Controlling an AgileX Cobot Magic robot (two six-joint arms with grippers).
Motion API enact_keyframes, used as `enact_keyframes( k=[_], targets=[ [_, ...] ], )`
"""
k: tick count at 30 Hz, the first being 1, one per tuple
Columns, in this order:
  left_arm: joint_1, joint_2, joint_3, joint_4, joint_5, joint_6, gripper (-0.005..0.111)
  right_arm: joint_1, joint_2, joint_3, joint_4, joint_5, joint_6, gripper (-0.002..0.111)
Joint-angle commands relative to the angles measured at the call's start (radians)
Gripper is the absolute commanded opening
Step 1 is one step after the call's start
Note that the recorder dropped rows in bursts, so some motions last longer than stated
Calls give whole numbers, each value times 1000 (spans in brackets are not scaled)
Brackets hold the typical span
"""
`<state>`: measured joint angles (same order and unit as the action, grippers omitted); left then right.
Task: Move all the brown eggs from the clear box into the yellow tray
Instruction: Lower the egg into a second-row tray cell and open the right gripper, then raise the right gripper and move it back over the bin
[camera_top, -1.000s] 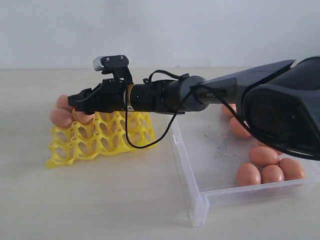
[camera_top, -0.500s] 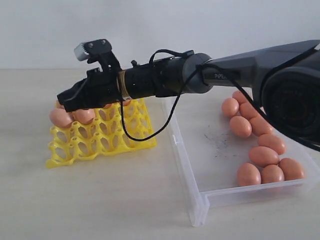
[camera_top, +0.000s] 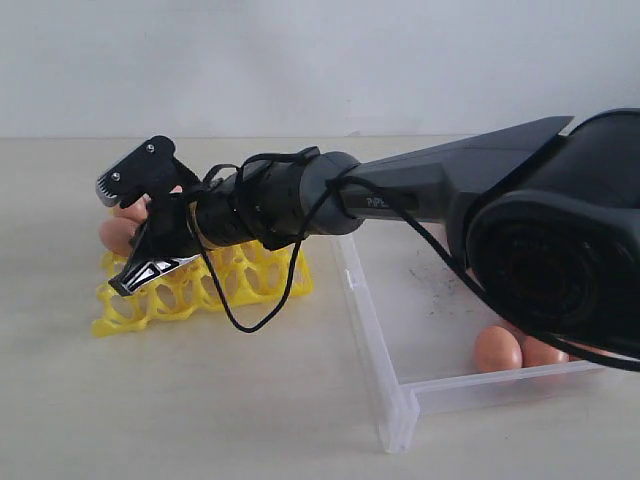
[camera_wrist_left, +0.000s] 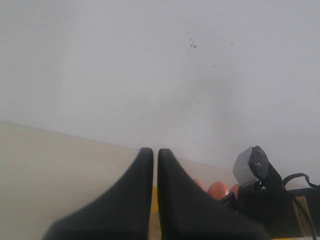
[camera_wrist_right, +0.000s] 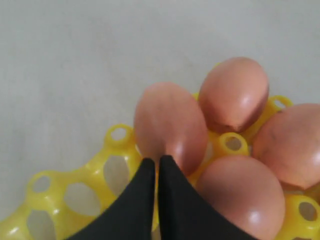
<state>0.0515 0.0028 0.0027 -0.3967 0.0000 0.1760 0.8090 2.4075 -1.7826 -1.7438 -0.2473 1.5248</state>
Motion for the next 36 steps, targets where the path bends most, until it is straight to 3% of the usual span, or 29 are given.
enact_keyframes(
  k=[1, 25, 36],
  targets=[
    [-4, -3, -3, -3, 0, 9, 4, 0, 2, -5, -1, 66, -52, 0],
    [-4, -3, -3, -3, 0, 9, 4, 2, 108, -114, 12, 32, -50, 0],
    [-4, -3, -3, -3, 0, 9, 4, 2, -25, -114, -1, 46, 80, 0]
  ],
)
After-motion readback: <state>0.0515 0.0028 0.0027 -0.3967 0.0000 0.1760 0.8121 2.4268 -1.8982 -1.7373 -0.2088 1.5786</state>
